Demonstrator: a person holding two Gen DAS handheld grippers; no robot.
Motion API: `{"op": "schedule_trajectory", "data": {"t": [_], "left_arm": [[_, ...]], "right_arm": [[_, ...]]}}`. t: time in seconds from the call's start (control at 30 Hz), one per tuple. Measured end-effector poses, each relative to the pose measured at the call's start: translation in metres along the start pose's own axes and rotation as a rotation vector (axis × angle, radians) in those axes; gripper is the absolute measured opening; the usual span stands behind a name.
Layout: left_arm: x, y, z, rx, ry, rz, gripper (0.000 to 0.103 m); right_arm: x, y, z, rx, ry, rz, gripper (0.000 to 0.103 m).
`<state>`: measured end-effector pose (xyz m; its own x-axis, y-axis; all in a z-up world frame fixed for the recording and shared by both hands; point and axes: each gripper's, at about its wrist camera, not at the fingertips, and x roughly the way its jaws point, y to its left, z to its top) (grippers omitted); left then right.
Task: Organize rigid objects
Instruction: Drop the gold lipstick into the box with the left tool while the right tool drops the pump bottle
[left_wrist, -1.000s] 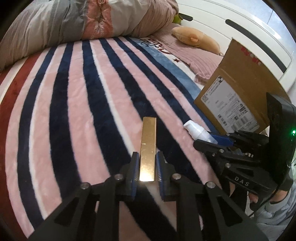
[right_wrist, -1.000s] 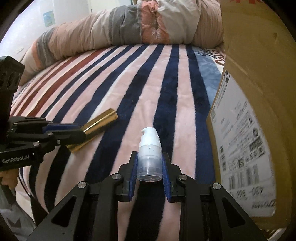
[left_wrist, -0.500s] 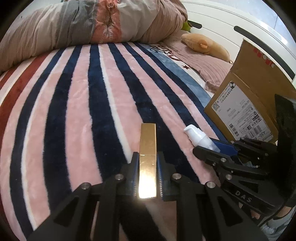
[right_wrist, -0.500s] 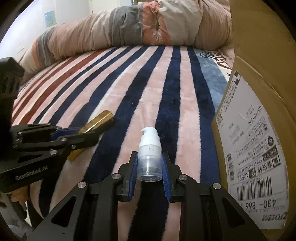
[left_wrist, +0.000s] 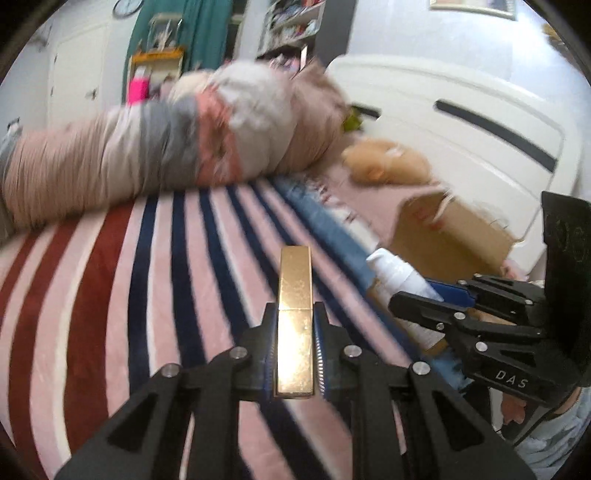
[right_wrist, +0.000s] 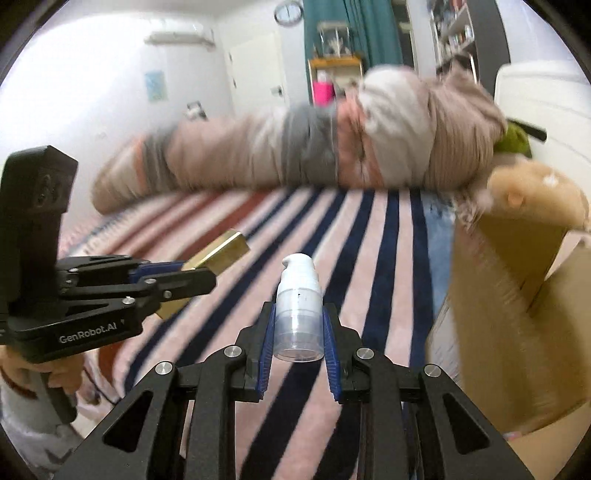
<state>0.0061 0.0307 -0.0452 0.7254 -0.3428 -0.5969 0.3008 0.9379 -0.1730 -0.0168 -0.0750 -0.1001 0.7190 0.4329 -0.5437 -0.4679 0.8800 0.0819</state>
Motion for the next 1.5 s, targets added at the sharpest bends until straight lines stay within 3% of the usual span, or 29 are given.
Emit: {"op": "schedule_trajectory", "data": {"t": [0.13, 0.27, 0.4, 0.53, 0.87, 1.17, 1.27, 1.33, 1.5], "left_arm": [[-0.014, -0.037, 0.034, 0.054, -0.056, -0.074, 0.015], [-0.001, -0.081, 0.060, 0.119, -0.056, -0.159, 0.015], [0.030, -0.127, 0.078, 0.186, -0.009, -0.218, 0.015], [0.066, -0.168, 0.083, 0.250, 0.065, -0.274, 0.015], [0.138, -0.199, 0.079, 0.354, 0.244, -0.204, 0.015], [0.142, -0.197, 0.077, 0.351, 0.240, -0.196, 0.016], [0.136, -0.193, 0.078, 0.332, 0.221, -0.195, 0.028], [0.127, -0.187, 0.079, 0.312, 0.196, -0.187, 0.042], [0.095, -0.170, 0.081, 0.260, 0.113, -0.162, 0.060]], "right_arm": [[-0.044, -0.021, 0.013, 0.010, -0.099, -0.025, 0.020], [-0.081, -0.061, 0.012, 0.057, -0.155, -0.117, 0.020], [-0.094, -0.110, -0.002, 0.106, -0.120, -0.237, 0.020], [-0.087, -0.151, -0.021, 0.162, -0.052, -0.290, 0.020], [-0.075, -0.189, -0.040, 0.220, -0.007, -0.271, 0.021], [-0.078, -0.188, -0.045, 0.234, -0.014, -0.255, 0.029], [-0.077, -0.186, -0.044, 0.223, -0.007, -0.255, 0.030], [-0.077, -0.185, -0.042, 0.215, -0.004, -0.245, 0.032], [-0.079, -0.172, -0.031, 0.146, -0.010, -0.183, 0.043]]}}
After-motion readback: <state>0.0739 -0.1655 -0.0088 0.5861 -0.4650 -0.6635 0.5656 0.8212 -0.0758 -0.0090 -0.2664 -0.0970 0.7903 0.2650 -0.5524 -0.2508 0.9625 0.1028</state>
